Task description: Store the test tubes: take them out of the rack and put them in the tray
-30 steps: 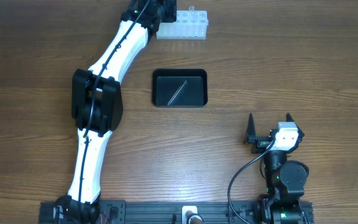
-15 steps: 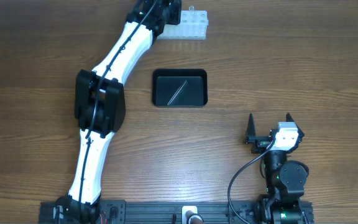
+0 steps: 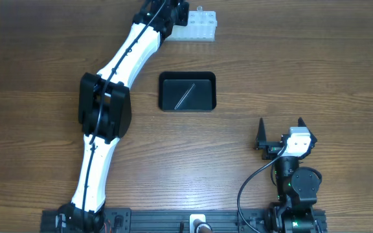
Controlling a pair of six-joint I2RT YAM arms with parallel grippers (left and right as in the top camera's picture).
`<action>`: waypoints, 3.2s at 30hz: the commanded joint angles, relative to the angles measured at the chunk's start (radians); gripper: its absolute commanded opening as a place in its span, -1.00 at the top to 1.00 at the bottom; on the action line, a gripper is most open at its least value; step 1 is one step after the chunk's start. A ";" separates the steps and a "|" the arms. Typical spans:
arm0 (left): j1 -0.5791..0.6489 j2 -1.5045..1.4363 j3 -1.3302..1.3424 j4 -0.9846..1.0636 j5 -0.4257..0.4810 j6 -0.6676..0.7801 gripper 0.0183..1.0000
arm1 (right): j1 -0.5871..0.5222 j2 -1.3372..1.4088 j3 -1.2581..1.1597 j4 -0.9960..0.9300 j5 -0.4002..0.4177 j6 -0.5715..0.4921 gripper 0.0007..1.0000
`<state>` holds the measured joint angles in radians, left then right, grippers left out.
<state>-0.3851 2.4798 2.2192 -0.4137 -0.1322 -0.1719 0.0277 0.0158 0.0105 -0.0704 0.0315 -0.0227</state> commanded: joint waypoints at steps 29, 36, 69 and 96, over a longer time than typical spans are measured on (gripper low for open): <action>0.003 -0.059 0.013 -0.028 -0.009 0.008 0.96 | 0.006 -0.011 -0.005 -0.003 -0.008 0.007 -0.98; 0.001 -0.113 0.013 -0.028 -0.013 0.008 0.96 | 0.006 -0.011 -0.005 -0.003 -0.009 0.007 -0.99; -0.002 -0.422 0.013 -0.728 0.115 -0.152 0.96 | 0.006 -0.011 -0.005 -0.003 -0.009 0.007 -0.98; -0.067 -0.188 0.012 -0.928 0.243 -0.229 0.91 | 0.006 -0.011 -0.005 -0.003 -0.008 0.007 -0.99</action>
<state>-0.4553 2.2719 2.2219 -1.3323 0.0883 -0.3710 0.0277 0.0158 0.0109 -0.0704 0.0315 -0.0227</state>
